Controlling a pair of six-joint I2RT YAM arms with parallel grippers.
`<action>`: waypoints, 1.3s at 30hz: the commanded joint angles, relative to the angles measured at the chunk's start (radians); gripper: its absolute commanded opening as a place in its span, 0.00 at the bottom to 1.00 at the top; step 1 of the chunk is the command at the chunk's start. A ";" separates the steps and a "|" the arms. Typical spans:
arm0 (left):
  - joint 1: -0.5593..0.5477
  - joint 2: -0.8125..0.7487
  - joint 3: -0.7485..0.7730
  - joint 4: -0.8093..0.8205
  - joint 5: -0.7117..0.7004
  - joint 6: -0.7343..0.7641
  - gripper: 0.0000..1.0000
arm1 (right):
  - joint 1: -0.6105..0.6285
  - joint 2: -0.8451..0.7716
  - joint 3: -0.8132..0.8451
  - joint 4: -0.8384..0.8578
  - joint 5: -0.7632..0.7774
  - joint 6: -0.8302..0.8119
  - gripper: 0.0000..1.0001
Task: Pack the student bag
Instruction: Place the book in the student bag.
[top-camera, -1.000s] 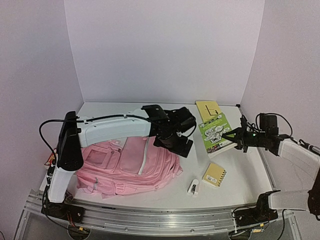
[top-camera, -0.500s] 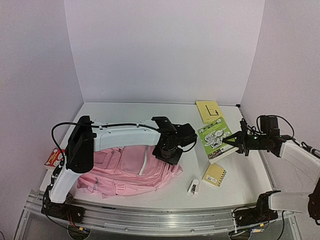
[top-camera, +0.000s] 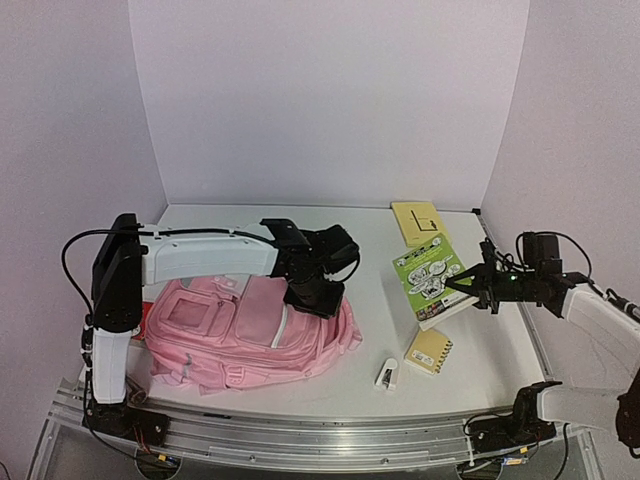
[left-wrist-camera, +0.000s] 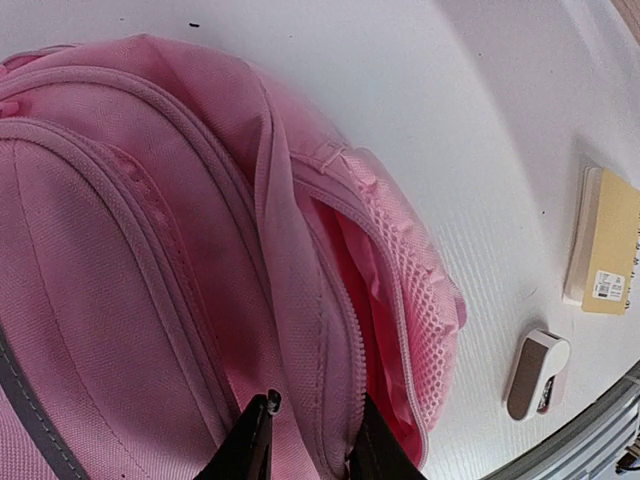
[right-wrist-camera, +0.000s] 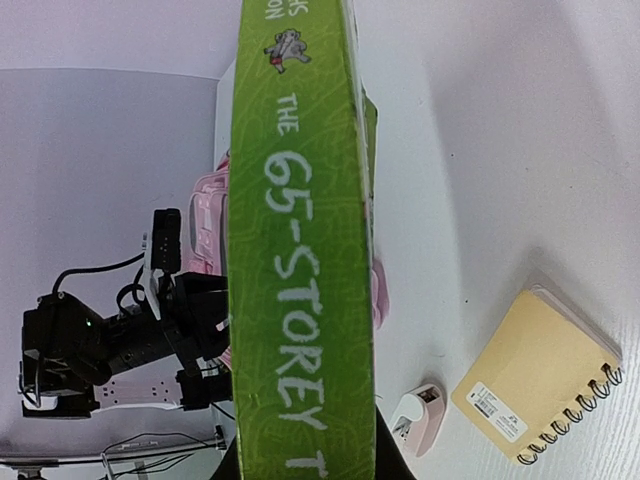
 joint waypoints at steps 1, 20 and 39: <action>0.040 -0.061 -0.025 0.035 0.044 -0.002 0.26 | 0.001 -0.012 0.023 0.055 -0.065 -0.033 0.00; 0.050 -0.305 0.027 0.140 -0.027 0.066 0.00 | 0.326 0.090 0.031 0.329 0.047 0.122 0.00; 0.062 -0.454 -0.059 0.134 -0.073 -0.032 0.00 | 0.793 0.610 0.253 0.868 0.439 0.236 0.00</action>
